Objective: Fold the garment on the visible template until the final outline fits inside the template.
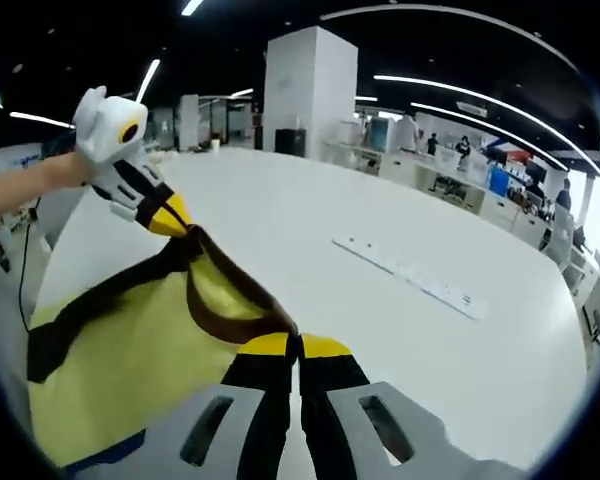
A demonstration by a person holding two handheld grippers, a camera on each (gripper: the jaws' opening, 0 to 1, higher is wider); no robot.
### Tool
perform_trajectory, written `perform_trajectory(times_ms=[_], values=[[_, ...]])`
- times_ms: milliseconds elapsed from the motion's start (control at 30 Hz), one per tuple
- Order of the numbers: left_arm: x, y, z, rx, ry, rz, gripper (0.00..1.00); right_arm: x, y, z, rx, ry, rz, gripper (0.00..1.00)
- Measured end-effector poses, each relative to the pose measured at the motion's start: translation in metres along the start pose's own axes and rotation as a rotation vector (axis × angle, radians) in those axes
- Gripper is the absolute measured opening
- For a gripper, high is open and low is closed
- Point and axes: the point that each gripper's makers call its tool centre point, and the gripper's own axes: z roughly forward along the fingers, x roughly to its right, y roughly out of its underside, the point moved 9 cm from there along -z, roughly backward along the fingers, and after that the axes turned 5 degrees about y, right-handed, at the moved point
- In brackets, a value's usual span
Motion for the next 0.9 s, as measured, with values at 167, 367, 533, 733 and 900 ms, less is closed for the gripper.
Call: perform_trajectory(times_ms=[167, 367, 533, 733, 900], values=[[-0.003, 0.006, 0.012, -0.002, 0.002, -0.012, 0.0, 0.005, 0.01, 0.012, -0.025, -0.005, 0.008, 0.02], [-0.012, 0.014, 0.029, -0.014, 0.011, -0.035, 0.0, 0.009, 0.02, 0.029, -0.044, -0.017, 0.016, 0.02], [-0.018, 0.024, 0.045, -0.027, 0.021, -0.047, 0.0, 0.013, 0.03, 0.044, -0.068, -0.027, 0.032, 0.02], [-0.025, 0.031, 0.056, -0.035, 0.029, -0.06, 0.0, 0.013, 0.034, 0.057, -0.081, -0.028, 0.024, 0.02], [-0.027, 0.034, 0.063, -0.024, 0.031, -0.07, 0.0, 0.015, 0.036, 0.062, -0.081, -0.029, 0.025, 0.02]])
